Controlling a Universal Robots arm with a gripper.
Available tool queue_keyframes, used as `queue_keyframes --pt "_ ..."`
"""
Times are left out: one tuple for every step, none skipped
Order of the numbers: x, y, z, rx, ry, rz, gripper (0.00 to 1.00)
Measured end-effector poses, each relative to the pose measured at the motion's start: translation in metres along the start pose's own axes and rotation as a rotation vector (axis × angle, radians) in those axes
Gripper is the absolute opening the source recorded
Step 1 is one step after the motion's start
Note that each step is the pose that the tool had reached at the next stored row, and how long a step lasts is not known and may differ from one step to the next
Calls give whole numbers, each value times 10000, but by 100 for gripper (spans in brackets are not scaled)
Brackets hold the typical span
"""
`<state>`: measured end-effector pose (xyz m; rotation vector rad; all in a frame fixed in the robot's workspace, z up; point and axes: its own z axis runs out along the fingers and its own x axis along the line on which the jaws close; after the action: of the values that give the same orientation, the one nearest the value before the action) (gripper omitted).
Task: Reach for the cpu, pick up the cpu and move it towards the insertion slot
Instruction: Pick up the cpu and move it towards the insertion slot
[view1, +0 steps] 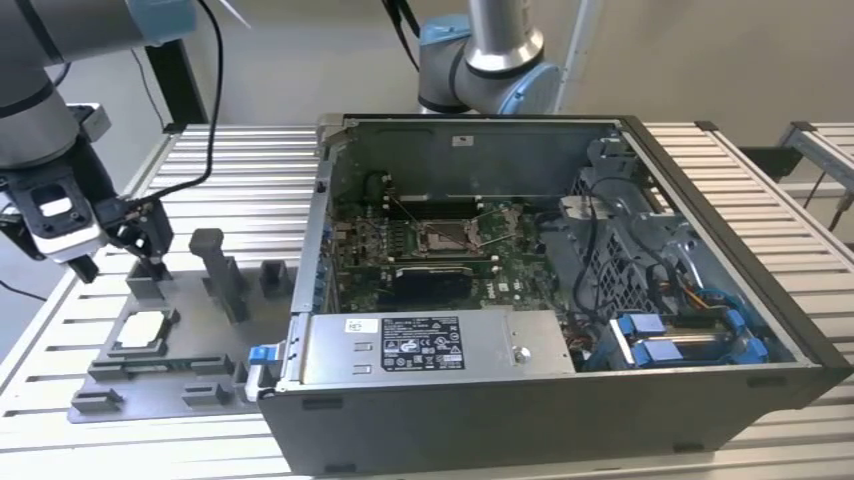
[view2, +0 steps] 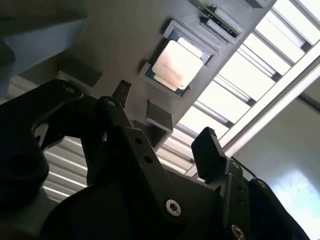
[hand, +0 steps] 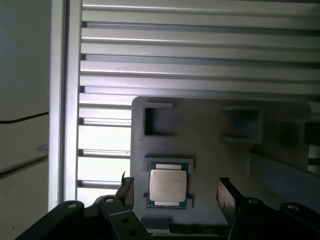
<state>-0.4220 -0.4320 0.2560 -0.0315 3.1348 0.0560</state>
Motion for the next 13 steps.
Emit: queue_keyframes --pt "0 -8 18 0 0 1 100" --pt "1 -12 35 -1 -1 1 100" --pt "1 -15 53 -1 -2 2 100" --pt "2 -18 71 0 -1 2 100" --pt "2 -21 89 0 -1 2 100" --pt "1 -24 107 0 0 1 100" --pt "2 -29 125 0 -1 1 100" --pt "3 -34 144 0 0 1 100" --pt "5 -38 162 0 0 1 100" --pt "8 -42 180 0 -1 2 100" --pt "11 -46 198 0 0 2 100" --pt "14 -49 214 0 1 2 100" --pt "16 -53 233 -1 -1 2 100"
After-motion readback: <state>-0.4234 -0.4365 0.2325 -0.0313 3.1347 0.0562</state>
